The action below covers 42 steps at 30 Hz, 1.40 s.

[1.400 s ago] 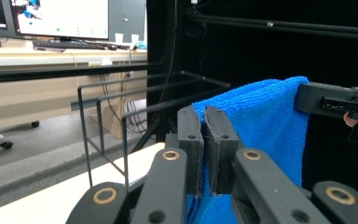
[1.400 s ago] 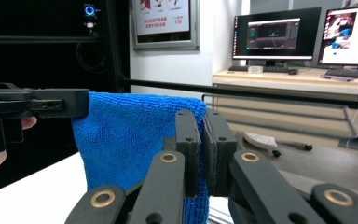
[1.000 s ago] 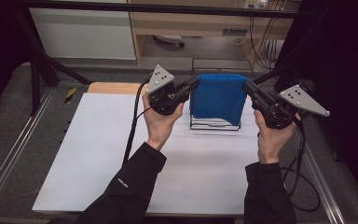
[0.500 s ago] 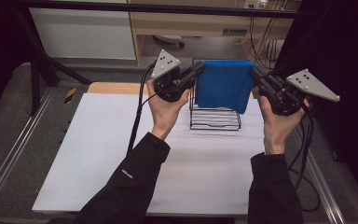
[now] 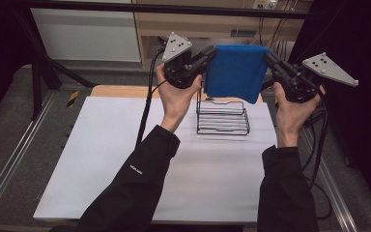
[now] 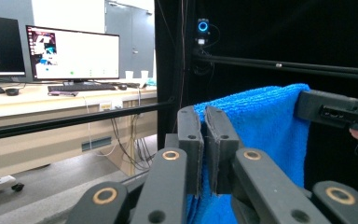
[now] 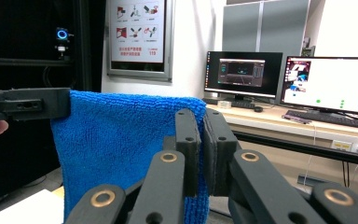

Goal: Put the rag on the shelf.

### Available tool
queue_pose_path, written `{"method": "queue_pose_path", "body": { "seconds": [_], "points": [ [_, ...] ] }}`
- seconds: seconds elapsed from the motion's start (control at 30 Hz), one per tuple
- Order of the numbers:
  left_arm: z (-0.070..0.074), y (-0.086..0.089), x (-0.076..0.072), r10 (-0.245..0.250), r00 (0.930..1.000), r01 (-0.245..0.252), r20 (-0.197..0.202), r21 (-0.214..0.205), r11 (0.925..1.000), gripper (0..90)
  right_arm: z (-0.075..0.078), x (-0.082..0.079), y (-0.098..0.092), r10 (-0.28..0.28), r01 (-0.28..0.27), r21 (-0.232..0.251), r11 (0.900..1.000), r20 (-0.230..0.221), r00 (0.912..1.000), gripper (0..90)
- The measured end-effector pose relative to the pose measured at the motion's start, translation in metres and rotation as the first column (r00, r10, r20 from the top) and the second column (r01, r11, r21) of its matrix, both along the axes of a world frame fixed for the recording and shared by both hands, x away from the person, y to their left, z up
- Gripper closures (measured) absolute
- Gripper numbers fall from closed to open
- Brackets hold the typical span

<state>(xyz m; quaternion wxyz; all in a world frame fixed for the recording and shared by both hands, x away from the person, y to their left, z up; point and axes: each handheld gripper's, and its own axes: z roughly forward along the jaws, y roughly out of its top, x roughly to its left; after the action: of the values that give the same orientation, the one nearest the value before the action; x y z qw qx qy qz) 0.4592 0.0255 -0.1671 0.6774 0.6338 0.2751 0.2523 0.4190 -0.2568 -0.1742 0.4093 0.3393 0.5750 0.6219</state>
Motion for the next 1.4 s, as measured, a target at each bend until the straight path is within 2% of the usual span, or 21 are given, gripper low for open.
{"method": "queue_pose_path", "body": {
  "seconds": [0.4,0.5,0.67,0.9,1.03,1.17,1.3,1.4],
  "points": [
    [0.014,-0.005,0.018,0.022,0.9998,-0.022,0.003,0.001,0.9998,85.7,0.015,0.019,-0.002,-0.008,0.008,0.008,0.9999,0.004,1.0,86.4],
    [0.016,-0.005,0.023,0.015,0.9999,-0.015,-0.007,-0.019,0.9997,85.7,0.016,0.024,-0.003,-0.006,0.006,0.017,0.9998,0.001,1.0,86.4],
    [0.019,-0.01,0.032,0.028,0.9996,-0.028,0.001,-0.004,0.9996,85.7,0.02,0.033,-0.004,-0.015,0.015,0.01,0.9998,0.002,0.9999,86.4],
    [0.015,-0.012,0.048,0.044,0.999,-0.044,-0.006,0.015,0.9989,85.6,0.019,0.054,-0.005,-0.033,0.033,-0.006,0.9994,-0.021,0.9992,86.4],
    [0.013,-0.011,0.057,0.057,0.9982,-0.057,-0.015,0.006,0.9983,85.7,0.017,0.064,-0.004,-0.021,0.021,-0.006,0.9998,-0.024,0.9995,86.5],
    [0.01,-0.01,0.063,0.063,0.9979,-0.063,-0.019,0.001,0.998,85.6,0.014,0.072,-0.002,-0.02,0.02,-0.021,0.9996,-0.02,0.9996,86.4],
    [0.004,-0.01,0.067,0.066,0.9977,-0.066,-0.016,0.018,0.9977,85.7,0.01,0.079,-0.002,-0.023,0.022,-0.046,0.9987,-0.022,0.9995,86.4],
    [-0.001,-0.011,0.07,0.068,0.9975,-0.067,-0.019,0.028,0.9974,85.6,0.006,0.083,-0.003,-0.023,0.021,-0.037,0.9991,-0.034,0.9992,86.5]
  ]
}}
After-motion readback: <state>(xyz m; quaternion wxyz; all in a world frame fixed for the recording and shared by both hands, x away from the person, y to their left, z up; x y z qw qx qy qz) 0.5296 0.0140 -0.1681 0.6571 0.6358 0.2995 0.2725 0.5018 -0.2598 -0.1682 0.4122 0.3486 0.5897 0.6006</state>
